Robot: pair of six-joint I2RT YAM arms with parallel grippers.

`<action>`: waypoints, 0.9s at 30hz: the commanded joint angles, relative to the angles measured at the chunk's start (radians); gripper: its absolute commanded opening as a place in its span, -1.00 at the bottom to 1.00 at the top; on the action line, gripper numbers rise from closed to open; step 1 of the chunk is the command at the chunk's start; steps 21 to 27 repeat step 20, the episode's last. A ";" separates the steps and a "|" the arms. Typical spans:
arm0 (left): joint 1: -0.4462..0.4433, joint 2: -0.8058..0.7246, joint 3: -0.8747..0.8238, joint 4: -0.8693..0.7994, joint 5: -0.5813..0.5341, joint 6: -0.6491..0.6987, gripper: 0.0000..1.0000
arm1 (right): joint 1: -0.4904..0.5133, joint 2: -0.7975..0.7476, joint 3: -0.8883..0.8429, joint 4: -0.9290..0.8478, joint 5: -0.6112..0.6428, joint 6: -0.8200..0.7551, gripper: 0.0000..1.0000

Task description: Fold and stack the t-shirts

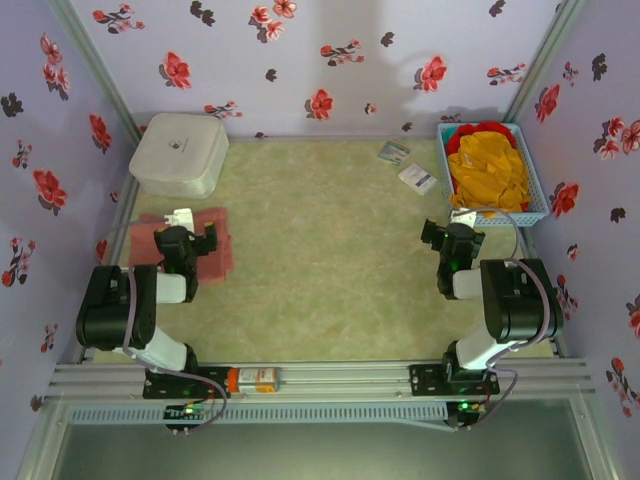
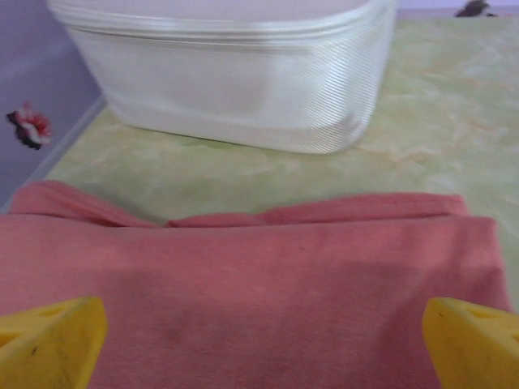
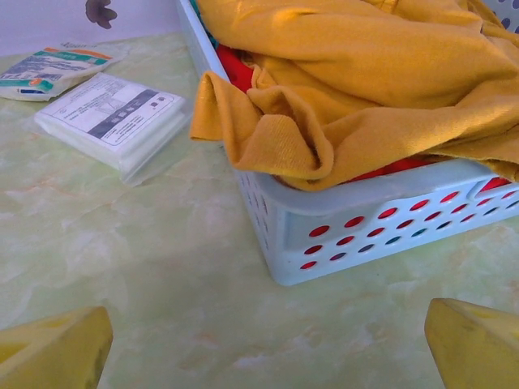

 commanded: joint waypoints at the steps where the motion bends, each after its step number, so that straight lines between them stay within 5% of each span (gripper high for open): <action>1: 0.007 -0.001 0.007 0.054 -0.023 -0.046 0.99 | -0.004 -0.009 0.008 0.039 0.018 0.024 0.99; 27: 0.004 0.000 0.007 0.058 -0.024 -0.042 1.00 | -0.002 -0.006 0.015 0.031 -0.003 0.012 0.99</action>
